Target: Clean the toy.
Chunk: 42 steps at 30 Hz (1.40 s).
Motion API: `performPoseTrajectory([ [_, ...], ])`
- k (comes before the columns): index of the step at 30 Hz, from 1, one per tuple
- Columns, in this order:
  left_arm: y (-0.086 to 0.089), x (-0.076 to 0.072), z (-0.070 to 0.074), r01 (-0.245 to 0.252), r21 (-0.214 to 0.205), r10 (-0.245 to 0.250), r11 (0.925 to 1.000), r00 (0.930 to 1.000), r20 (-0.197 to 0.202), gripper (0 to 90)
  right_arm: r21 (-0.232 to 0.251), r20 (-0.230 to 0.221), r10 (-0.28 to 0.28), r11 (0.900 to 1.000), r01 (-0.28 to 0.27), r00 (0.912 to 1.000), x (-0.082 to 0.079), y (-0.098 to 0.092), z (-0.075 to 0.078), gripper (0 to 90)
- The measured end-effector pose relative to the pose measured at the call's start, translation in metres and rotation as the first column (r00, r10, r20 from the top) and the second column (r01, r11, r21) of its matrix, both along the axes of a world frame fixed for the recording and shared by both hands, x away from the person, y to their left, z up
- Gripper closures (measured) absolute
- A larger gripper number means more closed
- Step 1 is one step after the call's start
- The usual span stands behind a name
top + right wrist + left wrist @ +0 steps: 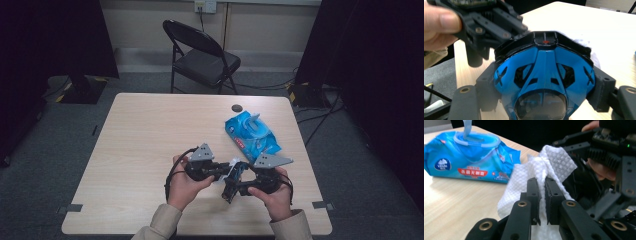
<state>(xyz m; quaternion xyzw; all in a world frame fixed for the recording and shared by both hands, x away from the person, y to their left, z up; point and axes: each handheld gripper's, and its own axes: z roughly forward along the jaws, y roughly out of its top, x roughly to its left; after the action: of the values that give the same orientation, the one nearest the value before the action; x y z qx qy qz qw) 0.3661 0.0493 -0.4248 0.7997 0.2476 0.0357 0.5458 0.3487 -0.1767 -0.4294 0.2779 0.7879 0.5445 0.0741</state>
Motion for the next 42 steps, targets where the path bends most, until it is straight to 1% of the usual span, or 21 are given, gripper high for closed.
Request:
performPoseTrajectory([
  [6,0.001,-0.003,-0.009,-0.012,-0.018,0.011,0.9998,0.9997,-0.02,83.6,-0.002,-0.004,-0.005,1.0,0.005,1.0,0.001,0.0,-0.002,25.9],
  [8,0.002,-0.004,-0.013,-0.013,-0.007,0.012,0.9999,0.9995,-0.03,83.6,-0.002,-0.003,-0.002,1.0,0.002,1.0,0.001,0.0,-0.002,25.9],
  [14,0.004,-0.006,-0.029,-0.013,-0.002,0.012,0.9999,0.9981,-0.06,83.6,0.013,0.002,-0.006,0.9999,0.006,1.0,0.001,-0.001,0.001,25.9],
  [18,0.004,-0.007,-0.033,-0.013,0.0,0.013,0.9999,0.9976,-0.069,83.6,0.013,-0.001,-0.013,0.9998,0.013,0.9999,0.002,-0.002,0.001,25.9],
  [19,0.004,-0.007,-0.035,-0.012,0.012,0.013,0.9999,0.9974,-0.07,83.6,0.01,-0.001,-0.009,0.9999,0.009,1.0,0.002,-0.002,0.0,25.9],
  [23,0.005,-0.009,-0.04,-0.012,0.016,0.013,0.9998,0.9966,-0.082,83.6,0.01,-0.001,-0.015,0.9998,0.015,0.9999,0.002,-0.003,0.0,25.9],
  [29,0.006,-0.01,-0.046,-0.009,0.056,0.015,0.9984,0.9955,-0.093,83.5,0.011,0.003,-0.014,0.9999,0.014,0.9999,0.002,-0.002,0.001,25.9],
  [31,0.006,-0.01,-0.048,-0.006,0.076,0.013,0.9971,0.9956,-0.093,83.5,0.017,0.006,-0.015,0.9998,0.015,0.9999,0.002,-0.002,0.003,25.9],
  [35,0.007,-0.009,-0.048,0.001,0.1,0.009,0.995,0.9955,-0.095,83.6,0.017,0.005,-0.014,0.9997,0.014,0.9999,0.002,-0.003,0.002,25.9],
  [37,0.01,-0.009,-0.046,-0.003,0.103,0.012,0.9947,0.9961,-0.088,83.5,0.017,0.004,-0.017,0.9997,0.017,0.9999,0.003,-0.004,0.002,25.9],
  [39,0.015,-0.007,-0.041,-0.013,0.094,0.021,0.9954,0.9963,-0.083,83.6,0.02,0.005,-0.019,0.9996,0.019,0.9998,0.003,-0.005,0.001,25.9],
  [42,0.023,-0.004,-0.029,-0.035,0.08,0.04,0.9962,0.9971,-0.064,83.7,0.016,0.001,-0.02,0.9997,0.02,0.9998,0.004,-0.005,0.0,25.9],
])
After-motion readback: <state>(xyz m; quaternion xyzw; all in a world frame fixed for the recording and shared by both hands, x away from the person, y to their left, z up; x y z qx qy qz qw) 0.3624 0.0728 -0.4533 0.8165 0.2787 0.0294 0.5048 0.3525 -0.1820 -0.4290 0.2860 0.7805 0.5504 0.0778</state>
